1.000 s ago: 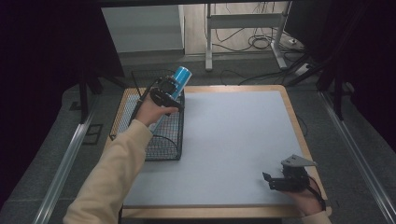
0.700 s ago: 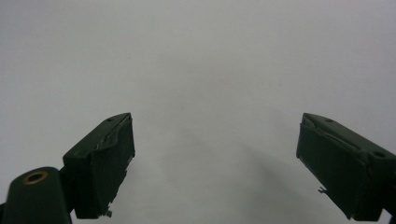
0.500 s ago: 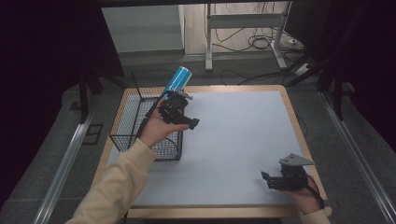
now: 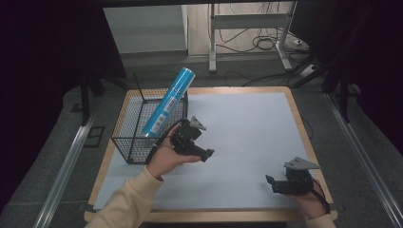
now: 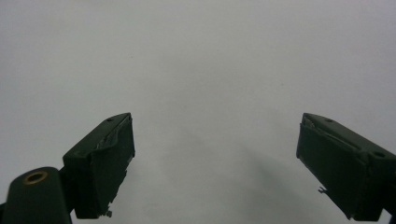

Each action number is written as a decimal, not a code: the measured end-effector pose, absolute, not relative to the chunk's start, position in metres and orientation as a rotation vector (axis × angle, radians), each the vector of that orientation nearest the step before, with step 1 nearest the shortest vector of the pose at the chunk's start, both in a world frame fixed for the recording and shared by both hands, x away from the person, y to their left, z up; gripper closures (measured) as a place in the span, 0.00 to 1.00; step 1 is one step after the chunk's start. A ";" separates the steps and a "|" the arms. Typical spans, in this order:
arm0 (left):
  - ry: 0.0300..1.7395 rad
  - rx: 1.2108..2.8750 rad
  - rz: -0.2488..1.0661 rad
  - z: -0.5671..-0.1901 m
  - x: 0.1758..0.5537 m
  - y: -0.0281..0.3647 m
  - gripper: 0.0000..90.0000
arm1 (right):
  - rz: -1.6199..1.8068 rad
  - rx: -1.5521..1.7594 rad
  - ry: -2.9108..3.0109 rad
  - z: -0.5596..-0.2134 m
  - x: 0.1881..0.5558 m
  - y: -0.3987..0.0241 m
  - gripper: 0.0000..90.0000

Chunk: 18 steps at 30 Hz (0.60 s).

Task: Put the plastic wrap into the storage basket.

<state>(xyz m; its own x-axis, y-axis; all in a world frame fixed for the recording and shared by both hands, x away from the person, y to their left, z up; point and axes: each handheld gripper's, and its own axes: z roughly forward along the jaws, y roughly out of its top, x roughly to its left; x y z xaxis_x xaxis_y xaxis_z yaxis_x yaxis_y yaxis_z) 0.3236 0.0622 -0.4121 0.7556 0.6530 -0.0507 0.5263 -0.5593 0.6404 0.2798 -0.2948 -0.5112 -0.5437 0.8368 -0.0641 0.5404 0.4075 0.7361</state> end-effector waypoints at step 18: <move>0.847 2.322 0.149 -0.479 0.284 0.059 0.21 | 0.957 1.161 2.209 -0.509 0.278 -0.295 0.13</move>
<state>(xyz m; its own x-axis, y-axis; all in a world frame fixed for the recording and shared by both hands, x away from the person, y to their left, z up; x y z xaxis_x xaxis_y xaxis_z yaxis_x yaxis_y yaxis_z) 0.2836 0.0587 -0.4789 0.7846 0.6101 -0.1104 0.5360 -0.5779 0.6155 0.2780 -0.2951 -0.5090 -0.5350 0.8411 -0.0796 0.5173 0.4006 0.7562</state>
